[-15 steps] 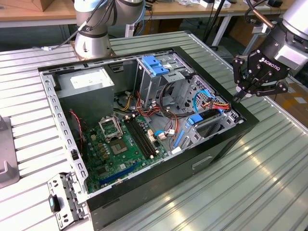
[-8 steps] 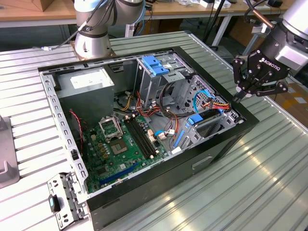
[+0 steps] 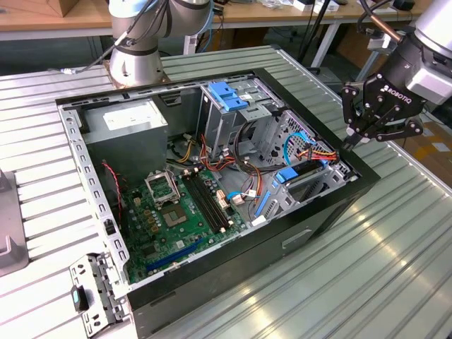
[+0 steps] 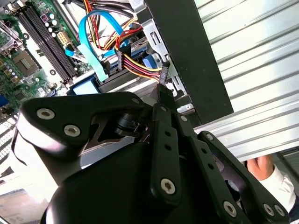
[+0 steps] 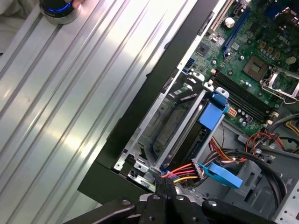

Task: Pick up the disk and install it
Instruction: 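Insert the first disk wire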

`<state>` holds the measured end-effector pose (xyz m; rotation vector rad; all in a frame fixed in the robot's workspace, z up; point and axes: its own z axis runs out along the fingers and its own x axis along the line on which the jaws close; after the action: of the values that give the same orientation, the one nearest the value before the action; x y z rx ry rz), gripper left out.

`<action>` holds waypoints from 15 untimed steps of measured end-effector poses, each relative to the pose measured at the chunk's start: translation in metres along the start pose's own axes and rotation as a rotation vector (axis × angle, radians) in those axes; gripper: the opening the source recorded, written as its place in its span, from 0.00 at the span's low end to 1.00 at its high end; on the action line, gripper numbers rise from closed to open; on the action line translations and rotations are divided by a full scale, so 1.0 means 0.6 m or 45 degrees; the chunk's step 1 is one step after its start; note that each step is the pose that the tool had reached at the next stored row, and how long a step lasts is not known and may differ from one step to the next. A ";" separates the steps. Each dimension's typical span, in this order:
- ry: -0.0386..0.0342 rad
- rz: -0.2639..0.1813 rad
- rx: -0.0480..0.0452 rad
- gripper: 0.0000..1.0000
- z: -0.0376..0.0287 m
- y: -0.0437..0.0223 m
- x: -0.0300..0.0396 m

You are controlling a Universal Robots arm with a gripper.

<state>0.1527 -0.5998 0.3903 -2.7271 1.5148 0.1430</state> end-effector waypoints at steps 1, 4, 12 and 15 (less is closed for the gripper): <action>0.0001 -0.006 0.000 0.10 0.000 0.000 0.000; 0.0007 -0.025 -0.002 0.10 0.000 0.000 0.000; 0.0027 -0.095 -0.009 0.10 0.000 0.000 0.000; 0.0033 -0.118 -0.011 0.10 0.000 0.000 0.000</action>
<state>0.1527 -0.5998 0.3903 -2.7985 1.3878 0.1444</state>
